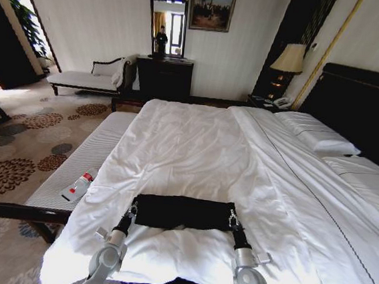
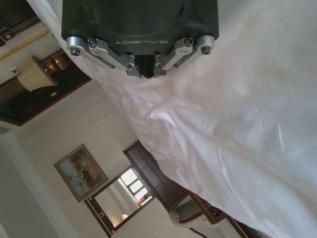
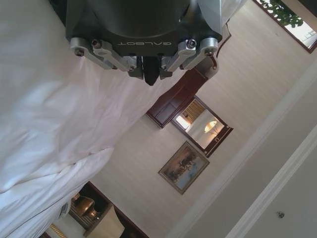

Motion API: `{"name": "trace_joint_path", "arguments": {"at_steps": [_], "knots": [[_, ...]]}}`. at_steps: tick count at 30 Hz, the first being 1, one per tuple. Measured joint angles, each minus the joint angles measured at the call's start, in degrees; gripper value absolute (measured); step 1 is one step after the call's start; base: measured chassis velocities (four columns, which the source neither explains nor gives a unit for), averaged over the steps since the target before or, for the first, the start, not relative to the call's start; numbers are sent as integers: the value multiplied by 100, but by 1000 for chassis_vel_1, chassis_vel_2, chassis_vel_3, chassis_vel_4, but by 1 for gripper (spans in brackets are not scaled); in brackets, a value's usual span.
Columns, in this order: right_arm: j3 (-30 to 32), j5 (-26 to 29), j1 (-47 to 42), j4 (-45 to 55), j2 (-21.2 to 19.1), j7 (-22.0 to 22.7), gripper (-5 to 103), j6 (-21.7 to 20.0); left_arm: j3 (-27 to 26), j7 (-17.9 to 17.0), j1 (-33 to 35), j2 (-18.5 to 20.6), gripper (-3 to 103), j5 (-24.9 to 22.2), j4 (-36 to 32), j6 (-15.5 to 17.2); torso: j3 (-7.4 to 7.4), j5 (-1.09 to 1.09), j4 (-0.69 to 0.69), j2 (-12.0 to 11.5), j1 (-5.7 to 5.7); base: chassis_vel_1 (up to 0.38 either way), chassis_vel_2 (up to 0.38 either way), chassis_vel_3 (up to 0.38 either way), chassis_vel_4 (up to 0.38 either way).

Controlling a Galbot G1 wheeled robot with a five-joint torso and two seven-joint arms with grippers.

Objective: Fold the clothes on the bed.

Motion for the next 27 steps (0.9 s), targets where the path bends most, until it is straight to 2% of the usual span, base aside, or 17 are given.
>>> {"name": "trace_joint_path", "arguments": {"at_steps": [1,2,4,5,9,11,12,13,15,16,18,20,21,22,24,25,27], "knots": [[70,-5,-113,157,-30,80,18,18,-72,2,87,70,20,-39,-150,-24,0,0,0,0,0,0,0,0,0],[70,-5,-113,157,-30,80,18,18,-72,2,87,70,20,-39,-150,-24,0,0,0,0,0,0,0,0,0],[254,-50,-385,549,-104,277,29,42,-266,51,356,241,30,-94,-593,-66,0,0,0,0,0,0,0,0,0],[254,-50,-385,549,-104,277,29,42,-266,51,356,241,30,-94,-593,-66,0,0,0,0,0,0,0,0,0],[563,-94,-826,1285,-244,589,51,58,-556,203,878,502,52,-33,-1449,-160,-1,0,-1,1,-1,0,0,0,0],[604,-110,-849,1422,-273,639,57,55,-605,219,957,525,52,-34,-1619,-165,-1,0,0,1,-1,0,0,0,0],[629,-129,-843,1545,-303,696,62,37,-647,222,1001,535,57,-49,-1773,-166,-1,0,0,1,-1,0,0,0,0],[634,-140,-812,1644,-337,765,62,-9,-684,189,1004,534,63,-85,-1931,-163,0,0,0,1,-1,0,0,0,0],[607,-282,-599,1806,-488,1169,73,-262,-713,-87,845,504,74,-81,-2149,-82,0,0,0,1,-1,0,0,0,0],[607,-282,-599,1806,-488,1169,73,-262,-713,-87,845,504,74,-81,-2149,-82,0,0,0,1,-1,0,0,0,0],[514,-639,-259,1744,-773,1751,83,-622,-671,-644,449,510,79,384,-2239,83,0,2,0,1,-1,0,0,0,0],[393,-855,82,1548,-1106,2099,89,-924,-528,-1216,31,655,90,1293,-2170,264,0,0,-1,0,0,0,0,0,0],[393,-855,82,1548,-1106,2099,89,-924,-528,-1216,31,655,90,1293,-2170,264,0,0,-1,0,0,0,0,0,0],[280,-918,337,1425,-1368,2291,93,-1147,-378,-1483,-253,865,94,2047,-2055,442,2,2,-2,0,1,0,0,0,0],[120,-1008,691,1277,-1682,2493,99,-1498,-127,-1797,-605,1161,98,2787,-1906,753,2,1,-1,0,2,0,0,0,0],[120,-1008,691,1277,-1682,2493,99,-1498,-127,-1797,-605,1161,98,2787,-1906,753,2,1,-1,0,2,0,0,0,0],[-107,-1355,1117,991,-1974,2676,100,-1838,176,-2234,-1072,1376,100,3184,-1631,1019,2,0,0,0,2,0,0,0,0]]}}
